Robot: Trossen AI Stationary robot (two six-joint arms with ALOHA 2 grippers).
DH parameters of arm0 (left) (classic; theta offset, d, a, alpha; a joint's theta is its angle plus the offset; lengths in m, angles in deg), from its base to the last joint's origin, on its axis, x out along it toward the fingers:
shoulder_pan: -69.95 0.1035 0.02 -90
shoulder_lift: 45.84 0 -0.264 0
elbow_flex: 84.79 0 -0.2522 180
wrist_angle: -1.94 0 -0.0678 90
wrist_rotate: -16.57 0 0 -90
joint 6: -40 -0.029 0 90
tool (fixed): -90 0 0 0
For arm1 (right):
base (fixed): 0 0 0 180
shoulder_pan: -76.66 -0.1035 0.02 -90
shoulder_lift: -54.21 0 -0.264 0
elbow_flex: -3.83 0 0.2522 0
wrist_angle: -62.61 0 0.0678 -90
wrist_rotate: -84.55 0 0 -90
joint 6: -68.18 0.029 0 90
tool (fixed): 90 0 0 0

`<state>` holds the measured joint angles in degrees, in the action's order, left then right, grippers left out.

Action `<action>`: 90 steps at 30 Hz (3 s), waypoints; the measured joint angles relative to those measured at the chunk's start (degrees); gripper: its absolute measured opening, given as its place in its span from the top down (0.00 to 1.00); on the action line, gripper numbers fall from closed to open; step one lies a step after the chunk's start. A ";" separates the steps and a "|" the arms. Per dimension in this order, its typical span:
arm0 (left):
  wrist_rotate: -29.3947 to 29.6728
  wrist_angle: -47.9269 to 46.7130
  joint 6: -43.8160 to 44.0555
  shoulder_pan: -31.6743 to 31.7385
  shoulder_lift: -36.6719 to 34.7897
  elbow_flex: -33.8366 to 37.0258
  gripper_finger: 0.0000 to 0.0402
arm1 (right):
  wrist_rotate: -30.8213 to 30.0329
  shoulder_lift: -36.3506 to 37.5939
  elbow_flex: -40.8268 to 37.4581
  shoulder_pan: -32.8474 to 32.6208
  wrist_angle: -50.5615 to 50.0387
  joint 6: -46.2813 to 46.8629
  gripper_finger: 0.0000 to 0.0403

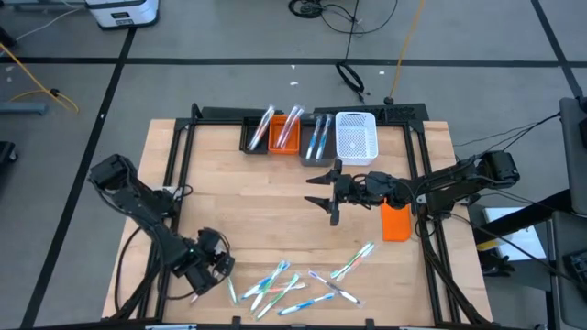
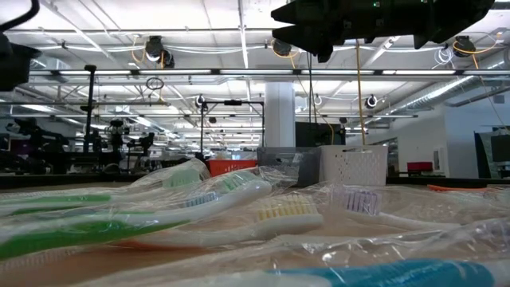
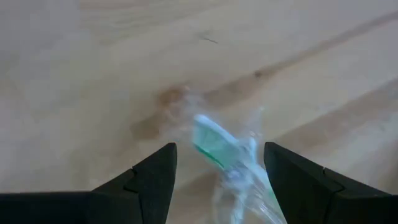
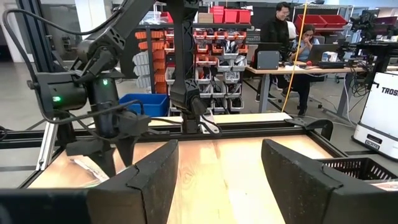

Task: Pick & Place Toothbrushes
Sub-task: Put the green toothbrush into the white bin

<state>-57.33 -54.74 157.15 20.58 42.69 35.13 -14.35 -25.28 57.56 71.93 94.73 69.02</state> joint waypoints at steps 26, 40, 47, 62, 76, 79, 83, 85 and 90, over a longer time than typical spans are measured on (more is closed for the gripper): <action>28.70 1.05 -13.85 2.00 -8.18 -0.05 0.99 | 0.02 -0.01 0.00 0.00 -1.65 0.32 0.46; 46.93 30.01 -64.92 13.07 -15.13 -0.07 1.00 | 0.17 -0.02 0.00 0.00 -1.61 2.99 0.46; 39.19 51.58 -92.07 22.10 -15.15 -0.07 1.00 | 0.39 -0.01 0.00 0.01 -1.61 2.99 0.47; 11.75 77.44 -108.50 37.99 -11.62 -0.14 1.00 | 3.08 -0.01 0.00 0.00 -1.59 2.99 0.47; -0.16 96.20 -112.20 42.70 -2.06 -0.14 1.00 | 2.99 -0.02 0.00 0.02 -1.15 2.97 0.47; -0.20 97.47 -112.21 42.99 -0.65 -0.14 1.00 | 2.99 -0.02 0.00 0.02 -1.15 2.97 0.47; -0.20 97.94 -112.54 43.41 -0.25 -1.08 1.00 | 2.99 -0.02 0.00 0.02 -1.41 2.97 0.47; -0.20 98.16 -112.75 43.49 -0.33 -1.53 1.00 | 2.99 -0.03 0.00 0.02 -1.65 2.97 0.47; -1.10 97.94 -114.09 43.45 -0.31 -1.96 1.00 | 2.99 -0.04 0.00 0.04 -1.68 2.97 0.48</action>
<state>-58.43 43.20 43.06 64.03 42.38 33.17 -11.36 -25.32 57.56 71.97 93.05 71.99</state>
